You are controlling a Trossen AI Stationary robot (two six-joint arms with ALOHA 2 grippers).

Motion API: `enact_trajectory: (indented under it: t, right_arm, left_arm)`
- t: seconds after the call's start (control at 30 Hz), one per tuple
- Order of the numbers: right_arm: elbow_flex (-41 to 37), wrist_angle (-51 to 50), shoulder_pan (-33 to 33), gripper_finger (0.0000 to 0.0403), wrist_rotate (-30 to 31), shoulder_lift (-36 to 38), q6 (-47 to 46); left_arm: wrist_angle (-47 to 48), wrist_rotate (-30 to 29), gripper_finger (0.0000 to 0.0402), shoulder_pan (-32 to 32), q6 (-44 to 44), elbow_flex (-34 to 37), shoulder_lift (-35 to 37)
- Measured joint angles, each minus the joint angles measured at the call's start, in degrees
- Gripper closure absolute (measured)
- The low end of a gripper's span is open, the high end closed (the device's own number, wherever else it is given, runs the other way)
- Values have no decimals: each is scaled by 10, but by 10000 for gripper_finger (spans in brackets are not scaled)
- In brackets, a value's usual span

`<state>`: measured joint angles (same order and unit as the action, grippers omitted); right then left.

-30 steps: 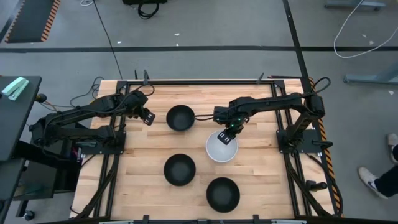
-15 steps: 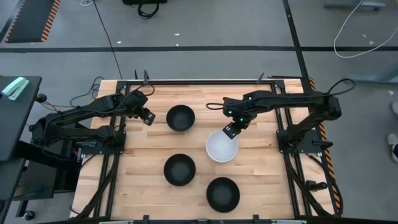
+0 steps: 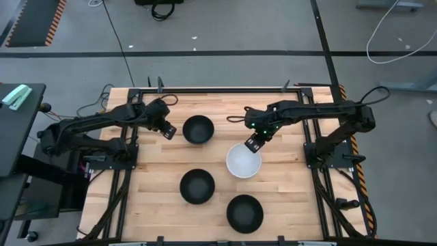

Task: Nest bowls inside each other
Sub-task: Stack the top white bowl on the white bowl

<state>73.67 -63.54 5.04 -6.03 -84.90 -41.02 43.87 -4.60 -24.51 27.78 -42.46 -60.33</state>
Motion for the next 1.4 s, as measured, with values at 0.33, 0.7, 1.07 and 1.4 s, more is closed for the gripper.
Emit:
enact_trajectory:
  t: [0.33,0.7,1.07,1.4]
  right_arm:
    - [-1,1,-12,392,3,-11,7]
    - [-77,37,-30,399,1,-11,-8]
    - [-133,91,-29,401,-16,-11,-10]
    - [-106,81,-29,402,-11,-7,-8]
  left_arm:
    - [-25,2,294,0,-15,0,-66]
    - [-52,2,294,0,-15,0,-68]
    - [-52,4,294,0,-11,0,-68]
    - [-56,4,294,0,-10,0,-68]
